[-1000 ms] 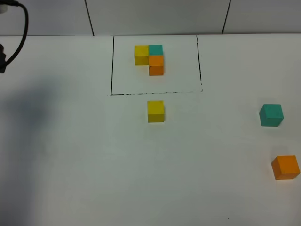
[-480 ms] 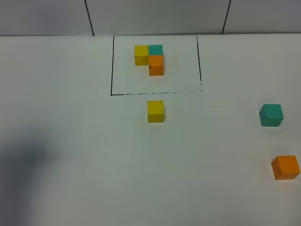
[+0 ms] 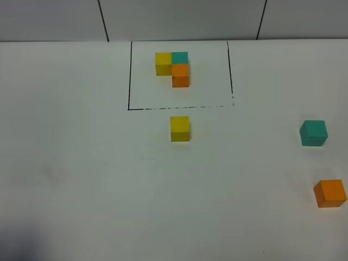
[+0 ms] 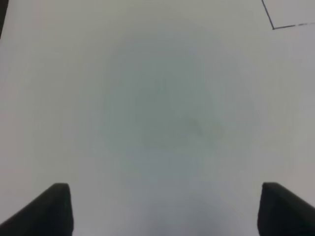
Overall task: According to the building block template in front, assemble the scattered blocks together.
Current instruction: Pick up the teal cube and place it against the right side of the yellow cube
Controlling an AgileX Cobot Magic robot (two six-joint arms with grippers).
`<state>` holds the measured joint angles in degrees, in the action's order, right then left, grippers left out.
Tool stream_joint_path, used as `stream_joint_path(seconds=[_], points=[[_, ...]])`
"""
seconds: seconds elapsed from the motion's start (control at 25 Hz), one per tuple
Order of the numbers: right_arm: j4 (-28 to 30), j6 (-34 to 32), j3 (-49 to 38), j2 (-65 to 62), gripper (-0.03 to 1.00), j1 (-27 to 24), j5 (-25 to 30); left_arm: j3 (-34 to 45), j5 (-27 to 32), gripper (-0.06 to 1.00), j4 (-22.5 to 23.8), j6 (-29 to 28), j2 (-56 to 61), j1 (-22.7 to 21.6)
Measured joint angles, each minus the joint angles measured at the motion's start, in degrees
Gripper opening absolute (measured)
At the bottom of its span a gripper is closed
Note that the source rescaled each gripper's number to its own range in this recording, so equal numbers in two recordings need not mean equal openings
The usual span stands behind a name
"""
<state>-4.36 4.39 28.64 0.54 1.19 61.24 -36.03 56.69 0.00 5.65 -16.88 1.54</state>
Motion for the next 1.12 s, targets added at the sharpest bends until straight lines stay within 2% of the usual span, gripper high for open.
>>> stream_joint_path(seconds=[0.2,0.68,1.12], points=[[0.00,0.00,0.00,0.00,0.73,0.00,-0.05,4.19,2.30,0.77,0.00,-0.74,7.36,1.06],[0.00,0.00,0.00,0.00,0.73,0.00,-0.06,7.00,3.77,0.77,-1.48,-0.10,16.43,2.07],[0.00,-0.07,0.00,0.00,0.73,0.00,0.00,7.00,3.96,0.77,-5.03,1.71,17.19,2.24]])
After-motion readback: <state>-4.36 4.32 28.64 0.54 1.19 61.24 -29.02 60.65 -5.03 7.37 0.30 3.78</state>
